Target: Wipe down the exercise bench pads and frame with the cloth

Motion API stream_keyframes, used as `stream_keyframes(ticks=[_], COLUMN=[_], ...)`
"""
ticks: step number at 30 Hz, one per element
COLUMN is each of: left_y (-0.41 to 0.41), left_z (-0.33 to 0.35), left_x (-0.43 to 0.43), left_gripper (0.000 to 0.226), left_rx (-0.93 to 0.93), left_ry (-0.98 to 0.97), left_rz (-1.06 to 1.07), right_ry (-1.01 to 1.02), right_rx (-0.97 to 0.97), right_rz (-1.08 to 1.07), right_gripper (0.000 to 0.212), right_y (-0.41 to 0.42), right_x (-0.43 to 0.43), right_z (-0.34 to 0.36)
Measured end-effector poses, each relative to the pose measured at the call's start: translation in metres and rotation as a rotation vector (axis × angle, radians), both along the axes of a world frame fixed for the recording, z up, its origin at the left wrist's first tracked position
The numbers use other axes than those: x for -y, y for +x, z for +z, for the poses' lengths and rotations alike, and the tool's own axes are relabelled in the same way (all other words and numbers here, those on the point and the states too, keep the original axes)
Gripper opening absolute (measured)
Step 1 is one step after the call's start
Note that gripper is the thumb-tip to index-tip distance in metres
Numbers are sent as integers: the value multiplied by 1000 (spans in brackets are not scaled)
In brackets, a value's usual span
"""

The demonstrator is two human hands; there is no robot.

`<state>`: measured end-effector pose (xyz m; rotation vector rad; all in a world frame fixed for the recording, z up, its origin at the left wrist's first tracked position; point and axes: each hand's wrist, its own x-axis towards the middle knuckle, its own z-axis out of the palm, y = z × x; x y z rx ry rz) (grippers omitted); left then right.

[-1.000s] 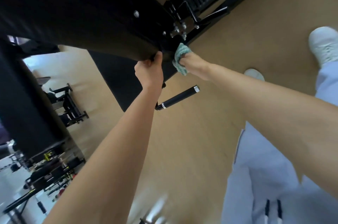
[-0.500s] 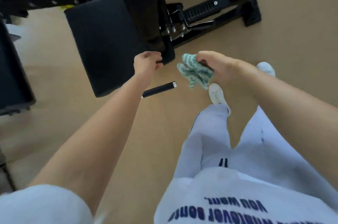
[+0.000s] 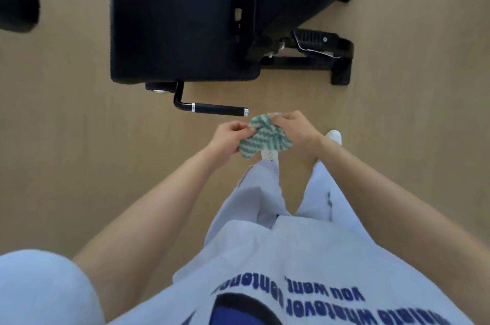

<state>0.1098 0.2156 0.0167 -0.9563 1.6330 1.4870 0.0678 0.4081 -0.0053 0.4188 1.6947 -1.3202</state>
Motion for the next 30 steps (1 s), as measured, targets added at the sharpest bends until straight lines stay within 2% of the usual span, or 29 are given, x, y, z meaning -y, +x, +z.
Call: stream_keyframes(ticks=[2,4,10,15,19,21,25,27,30], left_y=[16,27,16,-28,-48,-46,-21,-6,18], left_z=[-4,-6,-23,-23,-12,-12,-32,-44,-62], left_x=[10,21,76,121,144,151,156,151,150], left_gripper=[8,10,37,37,38,38,34,31,32], left_rx=[-59,-125,-278,-488,-607,-653,-596,-508,-291], left_ry=[-35,-78,-263,-450,-542,-587,-744,-774,-732], left_rz=[37,47,-98,-171,-153,-165,-268,-334,-463], right_ry=[71,139,272,326,287,261,265,269,295], right_rx=[-96,-196,-344,-532,-563,-578,-554,-474,-312], right_rz=[101,158,139,106,0,21,113,190,452], right_gripper=[21,29,27,18,24,23,27,28,29], right_y=[7,11,-17,-58,-71,-68,-44,-31,-9], right_x=[11,24,51,84,109,118,123,125,117], right_z=[-3,-4,-20,-14,-10,-14,-33,-54,-82])
